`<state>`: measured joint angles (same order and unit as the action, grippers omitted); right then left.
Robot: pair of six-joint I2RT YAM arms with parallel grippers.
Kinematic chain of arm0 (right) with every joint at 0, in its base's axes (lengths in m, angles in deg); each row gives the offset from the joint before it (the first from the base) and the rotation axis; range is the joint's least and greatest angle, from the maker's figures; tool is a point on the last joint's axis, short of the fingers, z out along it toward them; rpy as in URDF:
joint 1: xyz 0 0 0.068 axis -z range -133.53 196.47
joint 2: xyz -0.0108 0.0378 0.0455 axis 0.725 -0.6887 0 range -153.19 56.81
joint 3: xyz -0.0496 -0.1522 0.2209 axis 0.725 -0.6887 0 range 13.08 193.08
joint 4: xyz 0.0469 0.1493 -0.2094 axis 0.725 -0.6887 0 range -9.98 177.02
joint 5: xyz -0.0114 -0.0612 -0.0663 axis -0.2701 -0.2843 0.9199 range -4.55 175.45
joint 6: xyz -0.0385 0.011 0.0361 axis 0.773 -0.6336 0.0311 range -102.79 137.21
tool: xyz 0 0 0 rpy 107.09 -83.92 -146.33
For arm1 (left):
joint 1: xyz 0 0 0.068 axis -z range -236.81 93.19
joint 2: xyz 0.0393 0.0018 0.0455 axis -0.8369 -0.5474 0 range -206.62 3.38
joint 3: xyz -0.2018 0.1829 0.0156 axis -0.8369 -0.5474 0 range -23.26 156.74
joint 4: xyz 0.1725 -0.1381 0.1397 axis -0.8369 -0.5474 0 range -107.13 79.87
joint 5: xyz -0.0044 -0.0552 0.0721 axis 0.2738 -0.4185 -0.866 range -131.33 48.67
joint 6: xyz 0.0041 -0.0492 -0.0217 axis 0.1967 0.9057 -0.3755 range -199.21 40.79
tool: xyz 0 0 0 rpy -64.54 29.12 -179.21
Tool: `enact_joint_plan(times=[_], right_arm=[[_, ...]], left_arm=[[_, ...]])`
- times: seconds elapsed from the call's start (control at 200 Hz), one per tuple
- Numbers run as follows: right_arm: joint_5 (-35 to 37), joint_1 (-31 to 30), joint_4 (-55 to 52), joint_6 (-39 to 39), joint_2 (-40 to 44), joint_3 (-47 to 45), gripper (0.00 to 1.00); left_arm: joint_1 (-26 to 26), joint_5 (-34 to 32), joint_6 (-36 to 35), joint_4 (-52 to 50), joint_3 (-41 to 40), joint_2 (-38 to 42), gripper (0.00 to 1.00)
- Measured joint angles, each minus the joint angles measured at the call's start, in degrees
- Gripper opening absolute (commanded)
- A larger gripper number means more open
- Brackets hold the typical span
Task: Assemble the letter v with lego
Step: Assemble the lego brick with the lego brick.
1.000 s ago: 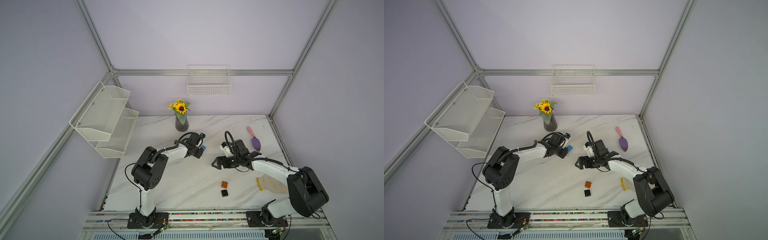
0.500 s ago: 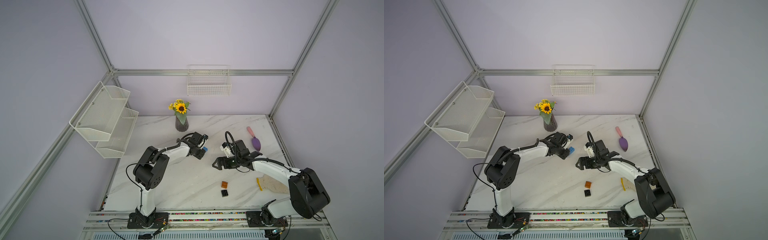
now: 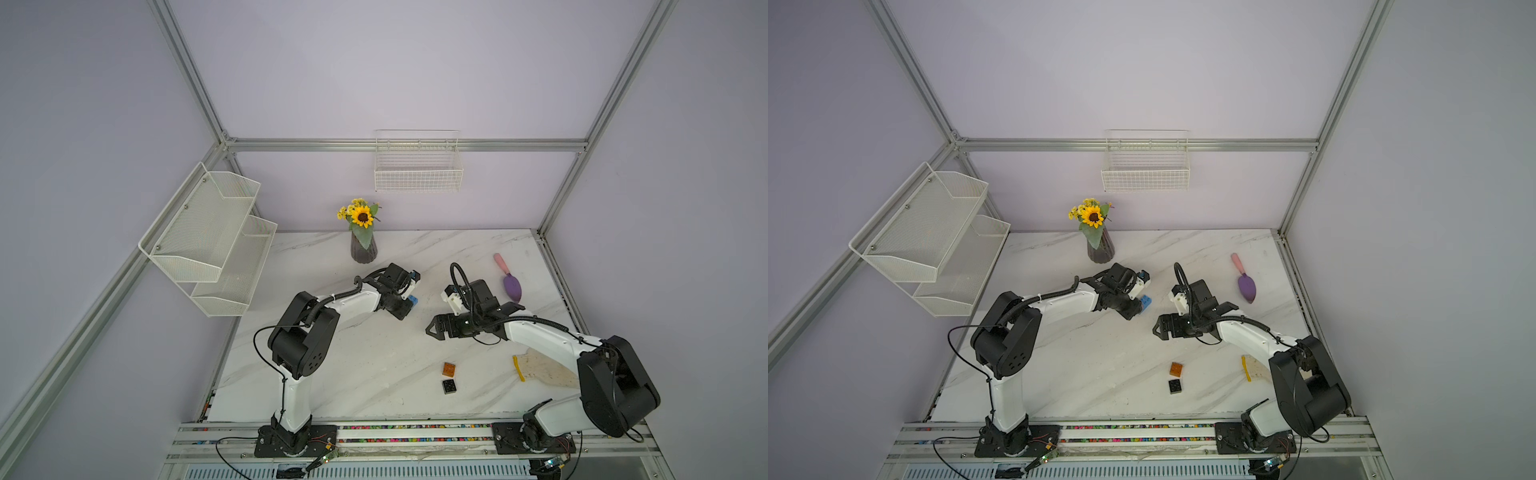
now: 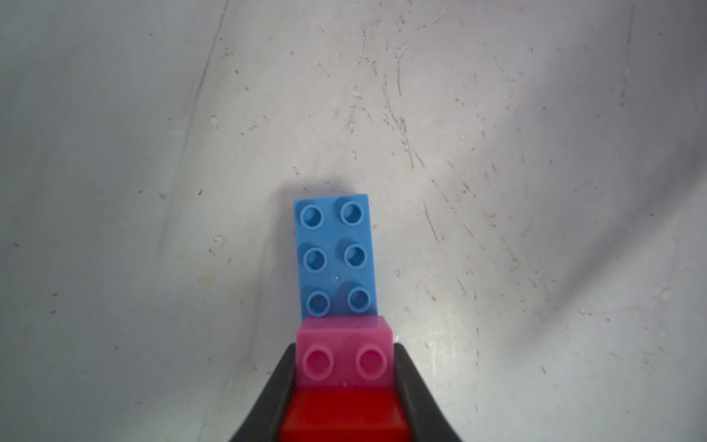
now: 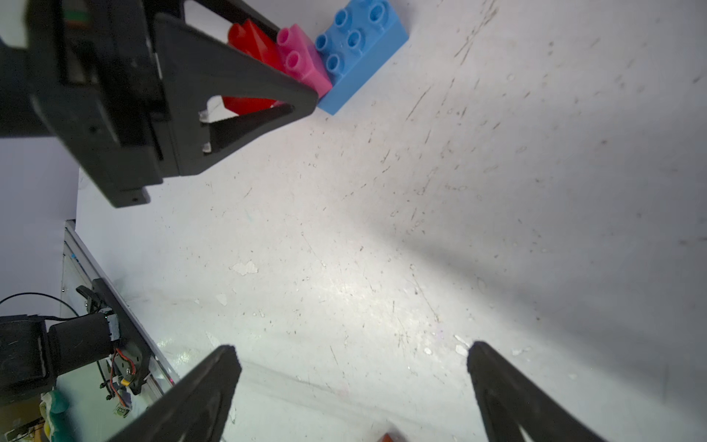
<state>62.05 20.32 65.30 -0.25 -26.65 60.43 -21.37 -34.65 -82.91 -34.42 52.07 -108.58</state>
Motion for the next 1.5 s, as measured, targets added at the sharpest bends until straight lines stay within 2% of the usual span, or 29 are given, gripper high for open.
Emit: enact_joint_plan(times=[0.37, 0.615, 0.93, 1.5], right_arm=[[4.5, 0.0, -1.4, -0.4, 0.0, 0.2, 0.97], [4.9, 0.0, -2.0, -0.9, -0.1, 0.5, 0.97], [4.4, 0.0, -2.0, -0.9, -0.2, 0.5, 0.97], [4.4, 0.0, -2.4, -1.5, -0.2, 0.8, 0.97]], left_arm=[[2.1, 1.2, 2.6, 3.1, -0.2, -0.8, 0.19], [2.7, -1.0, 5.5, 4.3, -4.0, 1.6, 0.20], [3.4, -2.2, 6.1, 2.2, -3.6, 1.8, 0.20], [5.6, -7.5, 5.6, -11.7, 9.9, -5.3, 0.17]])
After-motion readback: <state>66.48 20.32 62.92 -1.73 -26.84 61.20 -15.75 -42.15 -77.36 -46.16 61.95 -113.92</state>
